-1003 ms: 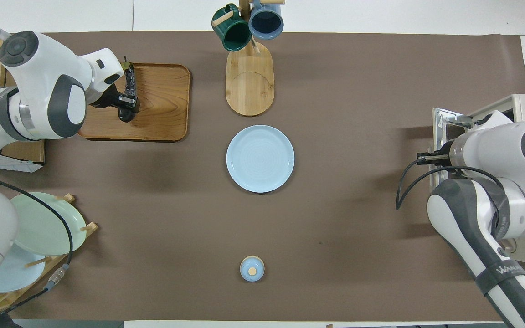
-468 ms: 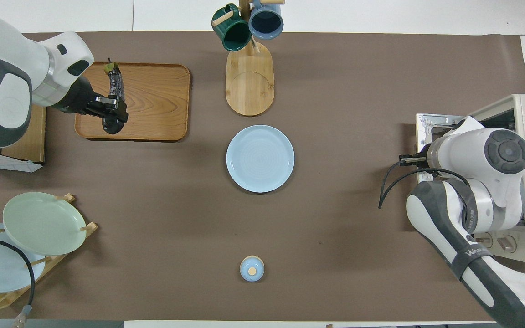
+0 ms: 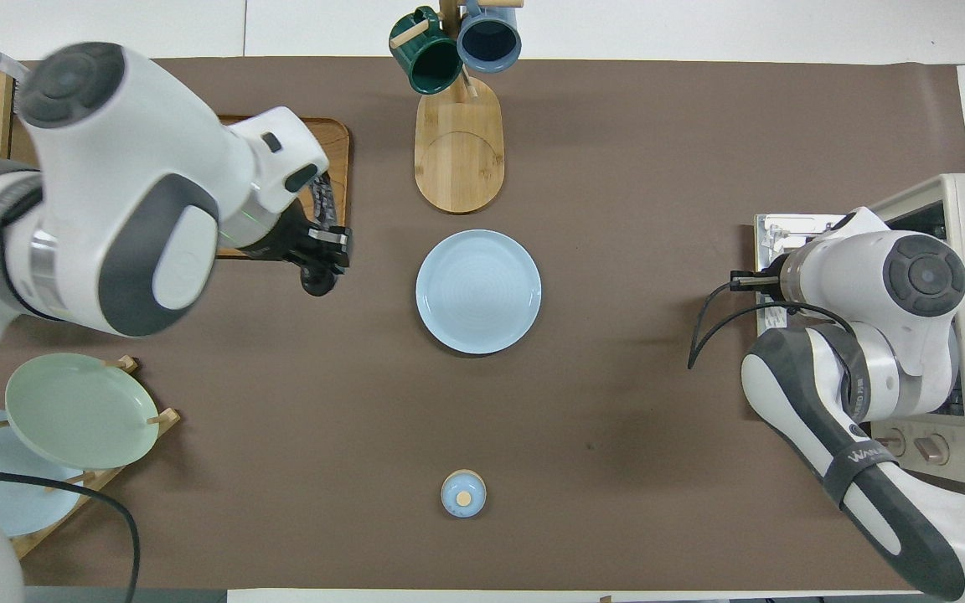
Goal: Put eggplant into oven
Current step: 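Carry the eggplant with the left gripper onto the blue plate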
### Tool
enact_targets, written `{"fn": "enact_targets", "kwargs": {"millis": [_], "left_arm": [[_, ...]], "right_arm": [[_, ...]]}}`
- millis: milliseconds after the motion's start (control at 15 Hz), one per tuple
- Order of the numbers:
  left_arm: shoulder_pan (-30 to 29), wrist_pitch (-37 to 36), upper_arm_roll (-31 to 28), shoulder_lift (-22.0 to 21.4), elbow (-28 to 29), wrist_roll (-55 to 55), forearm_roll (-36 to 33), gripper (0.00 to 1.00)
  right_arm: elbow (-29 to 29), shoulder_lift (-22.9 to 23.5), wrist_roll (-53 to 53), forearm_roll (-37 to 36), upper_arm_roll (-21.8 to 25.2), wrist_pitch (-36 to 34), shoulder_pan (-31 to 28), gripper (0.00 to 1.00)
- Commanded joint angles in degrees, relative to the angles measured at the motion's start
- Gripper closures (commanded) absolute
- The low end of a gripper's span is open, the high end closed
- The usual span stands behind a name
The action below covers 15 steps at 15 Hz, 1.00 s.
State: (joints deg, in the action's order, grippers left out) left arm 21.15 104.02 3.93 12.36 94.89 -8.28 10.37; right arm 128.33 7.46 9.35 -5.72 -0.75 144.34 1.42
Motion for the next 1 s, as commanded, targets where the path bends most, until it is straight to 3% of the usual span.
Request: {"fn": "enact_targets", "kwargs": {"millis": [0, 201, 468, 803, 936], "left_arm": [[8.27, 11.16, -1.29, -7.34, 14.68, -6.19, 0.88, 1.00], [12.67, 16.47, -1.20, -5.69, 16.38, -10.51, 0.88, 1.00], [17.06, 25.59, -1.20, -0.34, 16.56, -15.43, 0.88, 1.00], [19.28, 33.79, -1.29, 7.14, 14.81, -17.82, 0.80, 1.00], [19.19, 34.41, -1.29, 7.41, 14.80, -17.56, 0.80, 1.00]], "right_arm": [[-4.04, 1.85, 5.49, -1.31, -4.16, -1.07, -1.51, 1.00], [-8.60, 2.47, 5.77, -1.40, -4.87, -6.41, -0.29, 1.00], [-19.76, 2.65, 5.85, -1.48, -4.87, -22.75, 0.60, 0.98], [-28.55, 1.33, 5.59, -1.31, -6.79, -35.85, 1.30, 0.72], [-29.81, 1.51, 5.85, -1.22, -8.38, -37.90, 1.30, 0.61]]}}
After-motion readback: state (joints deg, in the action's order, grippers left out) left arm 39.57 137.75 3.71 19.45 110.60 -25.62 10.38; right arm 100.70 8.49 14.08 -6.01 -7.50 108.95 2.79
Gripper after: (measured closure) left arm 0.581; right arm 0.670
